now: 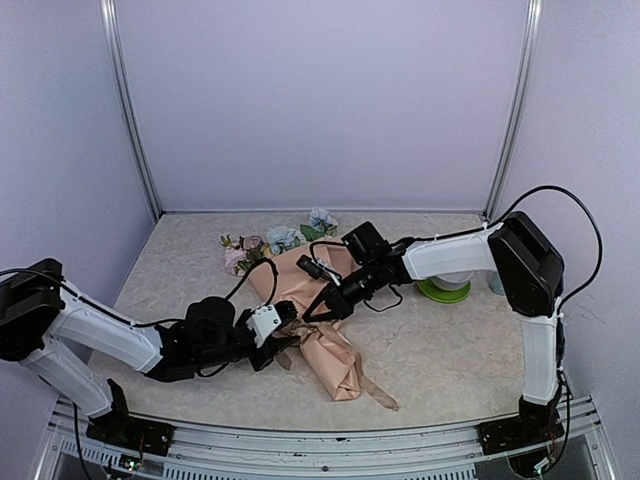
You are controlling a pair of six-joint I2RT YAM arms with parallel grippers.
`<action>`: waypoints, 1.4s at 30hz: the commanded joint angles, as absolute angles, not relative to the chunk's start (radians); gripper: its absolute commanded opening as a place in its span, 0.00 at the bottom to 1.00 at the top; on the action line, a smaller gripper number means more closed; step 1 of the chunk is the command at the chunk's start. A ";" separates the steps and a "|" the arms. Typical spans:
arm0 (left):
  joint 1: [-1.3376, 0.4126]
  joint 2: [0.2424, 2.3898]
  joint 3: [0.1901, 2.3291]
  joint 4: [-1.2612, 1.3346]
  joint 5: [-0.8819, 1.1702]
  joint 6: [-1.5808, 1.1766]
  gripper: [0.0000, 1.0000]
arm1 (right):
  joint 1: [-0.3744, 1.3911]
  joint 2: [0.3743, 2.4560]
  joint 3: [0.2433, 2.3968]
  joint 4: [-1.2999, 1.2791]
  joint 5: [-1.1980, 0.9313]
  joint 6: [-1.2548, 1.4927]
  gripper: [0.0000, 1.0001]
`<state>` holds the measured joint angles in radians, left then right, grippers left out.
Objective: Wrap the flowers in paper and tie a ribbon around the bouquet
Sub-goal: Cross the half-tied ribbon over the folded bouquet.
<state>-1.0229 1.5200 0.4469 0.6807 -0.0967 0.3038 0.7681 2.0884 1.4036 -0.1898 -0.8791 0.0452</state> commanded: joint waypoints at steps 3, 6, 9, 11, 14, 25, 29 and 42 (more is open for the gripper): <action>-0.967 1.330 0.371 0.611 -0.028 0.245 0.53 | 0.758 2.040 1.381 -0.125 -0.925 0.068 0.00; -0.909 1.348 0.376 0.555 0.044 0.219 0.63 | 0.758 2.038 1.376 -0.108 -0.932 0.076 0.00; -0.894 1.423 0.409 0.525 0.093 0.222 0.64 | 0.757 2.037 1.372 -0.103 -0.930 0.081 0.00; -0.893 1.475 0.428 0.541 0.089 0.225 0.63 | 0.758 2.034 1.369 -0.101 -0.930 0.083 0.00; -0.891 1.525 0.445 0.585 0.070 0.241 0.63 | 0.758 2.030 1.361 -0.101 -0.928 0.082 0.00; -0.930 1.488 0.449 0.643 0.031 0.285 0.52 | 0.744 2.030 1.359 -0.105 -0.931 0.119 0.00; -1.013 1.498 0.480 0.619 -0.152 0.401 0.58 | 0.744 2.043 1.375 -0.129 -0.917 0.129 0.00; -1.041 1.546 0.501 0.602 -0.274 0.468 0.54 | 0.733 2.042 1.369 -0.158 -0.876 0.149 0.11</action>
<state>-1.0378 1.5856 0.5091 0.6418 -0.2314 0.4751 0.7486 2.0693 1.3640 -0.1394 -0.8890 0.1478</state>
